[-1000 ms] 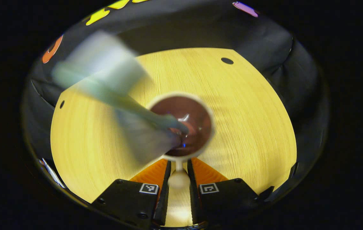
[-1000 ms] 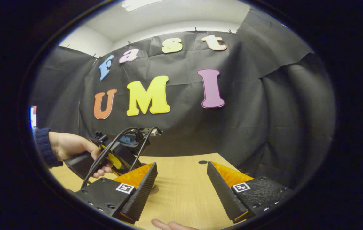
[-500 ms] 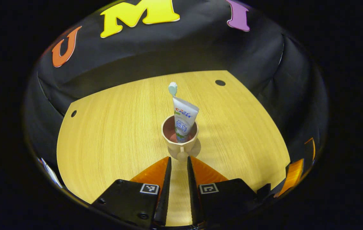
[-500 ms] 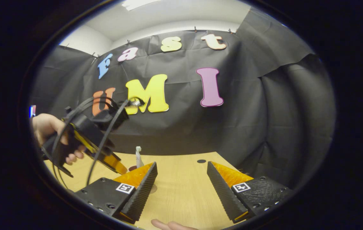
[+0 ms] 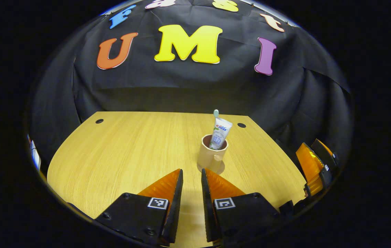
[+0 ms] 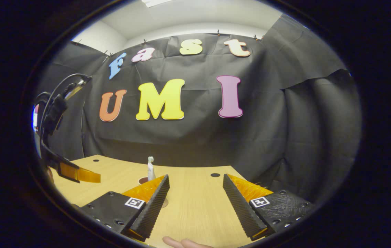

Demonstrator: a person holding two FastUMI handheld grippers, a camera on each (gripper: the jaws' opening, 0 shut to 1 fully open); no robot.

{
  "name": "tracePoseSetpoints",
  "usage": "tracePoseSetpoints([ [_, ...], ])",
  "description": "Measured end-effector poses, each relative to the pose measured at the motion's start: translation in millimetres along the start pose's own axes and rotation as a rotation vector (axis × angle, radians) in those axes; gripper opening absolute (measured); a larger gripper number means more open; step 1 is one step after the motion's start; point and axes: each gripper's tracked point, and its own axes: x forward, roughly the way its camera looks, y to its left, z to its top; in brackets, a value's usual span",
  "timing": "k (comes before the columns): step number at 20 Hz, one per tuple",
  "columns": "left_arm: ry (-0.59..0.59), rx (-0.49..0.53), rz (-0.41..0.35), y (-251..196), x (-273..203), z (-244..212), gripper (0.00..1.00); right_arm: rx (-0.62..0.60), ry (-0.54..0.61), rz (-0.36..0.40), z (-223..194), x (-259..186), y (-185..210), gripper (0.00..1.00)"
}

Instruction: Put the toothbrush and toothpaste on the desktop into the cup, then pick up the cup and place it on the coaster on the desktop.

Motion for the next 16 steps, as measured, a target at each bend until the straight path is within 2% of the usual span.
tracePoseSetpoints([
  [1, -0.045, -0.008, 0.015, 9, -4, 3, 0.36, -0.003, -0.002, 0.004, 1, -1, 6, 0.95],
  [3, -0.123, -0.062, 0.029, 24, -13, 4, 0.40, -0.023, 0.002, -0.001, 1, -1, 16, 0.95],
  [5, -0.192, -0.065, 0.028, 32, -21, 6, 0.53, -0.047, 0.006, 0.000, 0, -4, 28, 0.92],
  [6, -0.235, -0.046, 0.044, 44, -28, 9, 0.66, -0.061, 0.007, -0.002, -1, -5, 34, 0.95],
  [7, -0.273, -0.028, 0.054, 51, -31, 13, 0.72, -0.075, 0.009, -0.005, -3, -5, 39, 0.95],
  [8, -0.302, -0.013, 0.066, 59, -35, 13, 0.84, -0.081, 0.011, -0.014, -4, -6, 43, 0.94],
  [10, -0.330, -0.012, 0.080, 70, -35, 10, 0.98, -0.092, 0.020, -0.022, -9, -8, 55, 0.96],
  [13, -0.327, -0.034, 0.056, 70, -33, 7, 0.99, -0.123, 0.042, -0.004, -18, -14, 74, 0.96],
  [16, -0.354, 0.012, 0.062, 69, -31, 8, 0.99, -0.157, 0.010, -0.020, -15, -20, 77, 0.96],
])
